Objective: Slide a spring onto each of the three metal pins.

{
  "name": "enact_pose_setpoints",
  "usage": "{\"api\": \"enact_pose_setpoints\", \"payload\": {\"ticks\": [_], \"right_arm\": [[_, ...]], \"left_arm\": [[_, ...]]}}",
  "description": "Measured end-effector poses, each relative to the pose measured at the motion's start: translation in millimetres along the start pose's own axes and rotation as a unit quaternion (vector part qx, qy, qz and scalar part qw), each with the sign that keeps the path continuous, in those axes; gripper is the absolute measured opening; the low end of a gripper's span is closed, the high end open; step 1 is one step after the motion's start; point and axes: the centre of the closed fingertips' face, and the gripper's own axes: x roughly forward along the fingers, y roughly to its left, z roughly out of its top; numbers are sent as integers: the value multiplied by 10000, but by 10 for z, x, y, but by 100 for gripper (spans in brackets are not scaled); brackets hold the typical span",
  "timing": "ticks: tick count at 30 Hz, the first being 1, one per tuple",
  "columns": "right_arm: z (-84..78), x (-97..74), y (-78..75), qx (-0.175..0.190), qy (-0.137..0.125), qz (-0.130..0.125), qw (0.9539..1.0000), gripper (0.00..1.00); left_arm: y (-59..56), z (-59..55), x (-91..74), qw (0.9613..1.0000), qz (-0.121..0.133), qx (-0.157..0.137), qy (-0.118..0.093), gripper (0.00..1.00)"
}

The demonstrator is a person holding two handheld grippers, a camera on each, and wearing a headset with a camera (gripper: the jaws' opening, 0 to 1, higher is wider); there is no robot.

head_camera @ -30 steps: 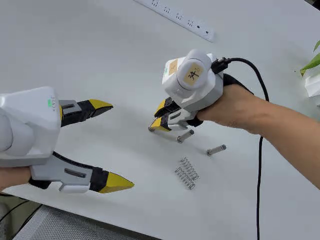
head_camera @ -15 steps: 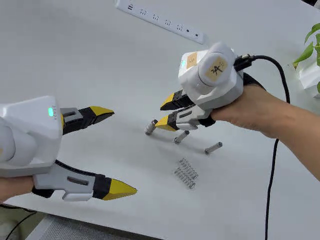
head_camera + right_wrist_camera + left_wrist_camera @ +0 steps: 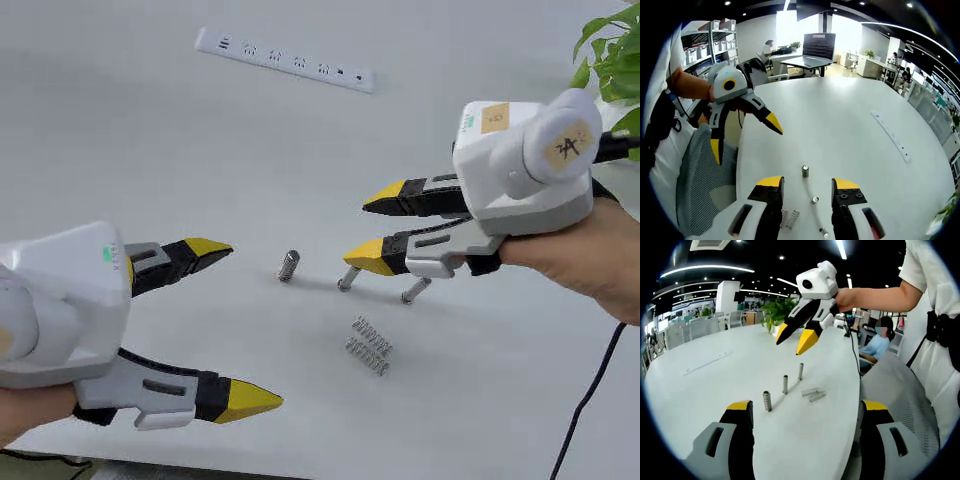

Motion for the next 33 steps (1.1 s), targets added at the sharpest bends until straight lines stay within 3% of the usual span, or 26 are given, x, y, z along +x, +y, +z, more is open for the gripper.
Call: {"api": "enact_pose_setpoints", "payload": {"ticks": [3,6,11,17,20,28,30,33], "right_arm": [[-176,-150,-60,176,-91,-161,9997,39],[-313,-296,-21,397,-192,-321,9985,43],[-552,-548,-37,753,-462,-561,9945,50],[-805,-780,92,993,-718,-741,9897,62],[-914,-863,144,1118,-790,-825,9871,63],[-1117,-987,267,1339,-961,-922,9820,71],[-1156,-1010,285,1353,-1018,-945,9810,72],[-1207,-1032,314,1434,-1086,-943,9792,74]], "left_arm": [[-42,17,42,9999,-78,60,60,86],[-83,20,90,9997,-159,108,146,85],[-160,33,174,9988,-304,249,291,83],[-260,9,308,9963,-517,453,523,79],[-319,0,414,9945,-624,574,611,74],[-494,-119,763,9869,-916,885,988,62],[-505,-173,832,9817,-977,1143,1167,59],[-511,-229,950,9782,-1007,1233,1332,54]]}}
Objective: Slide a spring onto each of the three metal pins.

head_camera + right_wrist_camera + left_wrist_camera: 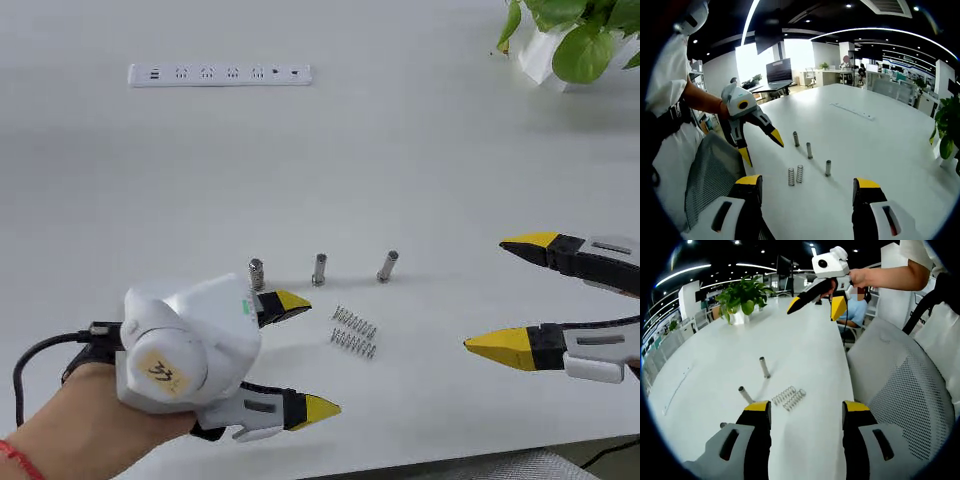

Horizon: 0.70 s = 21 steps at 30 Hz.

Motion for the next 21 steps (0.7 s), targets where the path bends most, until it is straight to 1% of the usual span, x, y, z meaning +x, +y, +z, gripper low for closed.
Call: {"api": "enact_pose_setpoints", "payload": {"ticks": [1,3,4,6,7,9,10,12,14,16,21], "right_arm": [[-20,-11,2,19,-32,5,10000,75],[-60,-25,10,57,-67,25,10000,77],[-77,-32,14,66,-78,32,9999,78],[-118,-49,14,73,-86,26,9999,78],[-131,-56,11,84,-92,17,9999,78],[-163,-76,1,140,-109,-13,9998,77],[-175,-84,2,157,-116,-21,9998,76],[-205,-98,-3,190,-121,-53,9997,76],[-234,-111,-6,233,-119,-79,9996,75],[-242,-122,-4,259,-150,-99,9995,76],[-279,-128,-12,308,-141,-140,9993,75]], "left_arm": [[10,-27,43,9998,-9,127,128,53],[23,-43,123,9995,-34,200,242,50],[28,-70,149,9990,-58,254,355,48],[57,-97,211,9977,-37,438,509,44],[61,-110,236,9974,-52,442,560,42],[78,-129,290,9971,-84,426,629,40],[88,-135,303,9968,-75,453,662,39],[104,-170,334,9954,-79,525,801,37],[114,-175,365,9950,-94,544,838,35],[127,-211,390,9935,-102,627,946,33],[163,-227,441,9926,-107,627,1031,32]]}}
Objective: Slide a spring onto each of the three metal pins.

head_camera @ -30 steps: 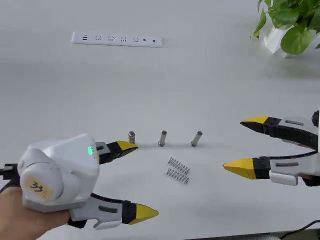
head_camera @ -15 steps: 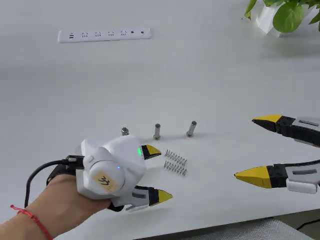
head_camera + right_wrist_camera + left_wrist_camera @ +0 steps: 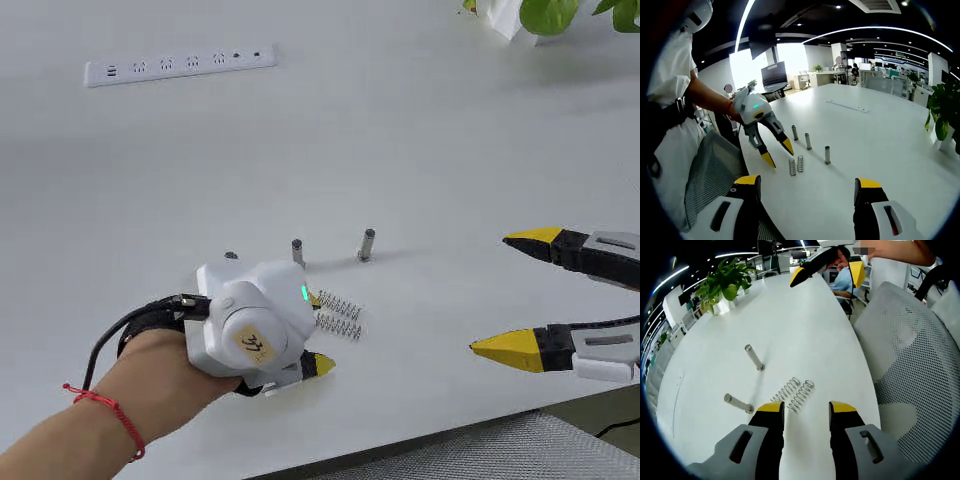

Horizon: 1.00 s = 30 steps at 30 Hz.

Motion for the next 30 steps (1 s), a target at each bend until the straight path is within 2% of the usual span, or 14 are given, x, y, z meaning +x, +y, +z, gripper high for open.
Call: {"api": "enact_pose_setpoints", "payload": {"ticks": [6,11,15,19,22,30], "right_arm": [[-8,2,-5,33,-18,-33,10000,75],[5,2,-11,42,-40,-62,10000,74],[11,3,-16,66,-49,-80,9999,73],[13,14,-14,58,-65,-76,9999,73],[18,25,-10,73,-83,-79,9999,73],[13,46,8,80,-88,-74,9999,72]], "left_arm": [[21,-14,63,9999,-8,-3,104,29],[9,-86,100,9997,-41,-20,255,27],[16,-105,108,9996,-23,-31,293,25],[19,-119,123,9995,-4,-36,318,21],[20,-172,131,9990,9,36,442,17],[-1,-187,149,9989,-30,30,466,14]]}}
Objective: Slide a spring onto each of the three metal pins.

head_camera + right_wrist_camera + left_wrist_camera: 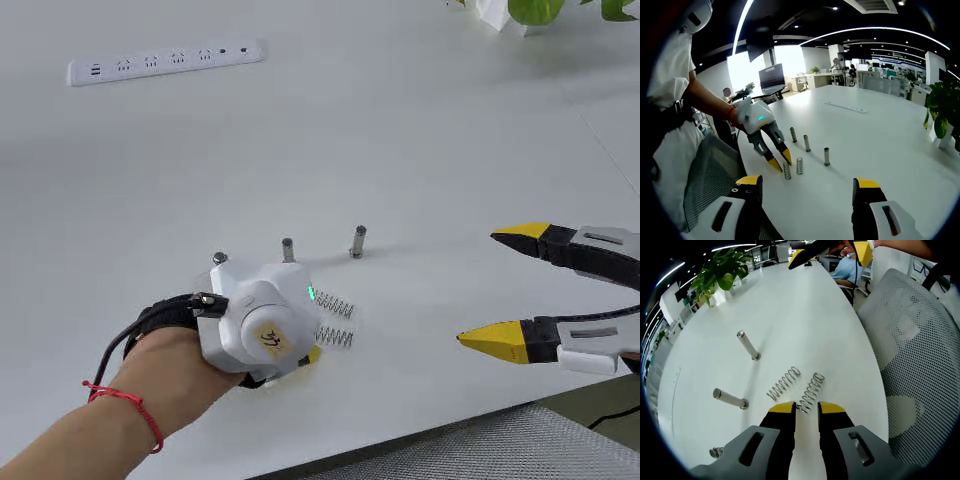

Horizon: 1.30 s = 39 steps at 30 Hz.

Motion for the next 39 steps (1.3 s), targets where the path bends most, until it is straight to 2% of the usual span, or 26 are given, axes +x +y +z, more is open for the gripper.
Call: {"api": "enact_pose_setpoints", "payload": {"ticks": [9,22,23,26,28,32,35,39], "right_arm": [[15,2,-5,0,-48,-23,10000,72],[11,36,35,11,-47,25,10000,71],[14,42,41,-5,-49,30,10000,71],[14,55,58,-6,-42,55,10000,71],[16,68,73,-4,-45,77,10000,71],[15,96,106,-11,-25,123,9999,70],[6,118,124,-17,-1,155,9999,70],[28,126,135,-19,-29,168,9999,70]], "left_arm": [[-10,2,13,10000,-10,22,80,9],[-22,-16,15,9996,-48,-242,133,8],[-34,-18,15,9993,-83,-337,120,8],[-55,-23,7,9992,-117,-368,114,8],[-78,-12,-2,9983,-162,-565,56,8],[-109,4,-24,9977,-208,-638,-40,7],[-140,-38,-16,9980,-212,-588,0,7],[-143,-33,-31,9976,-208,-663,-66,7]]}}
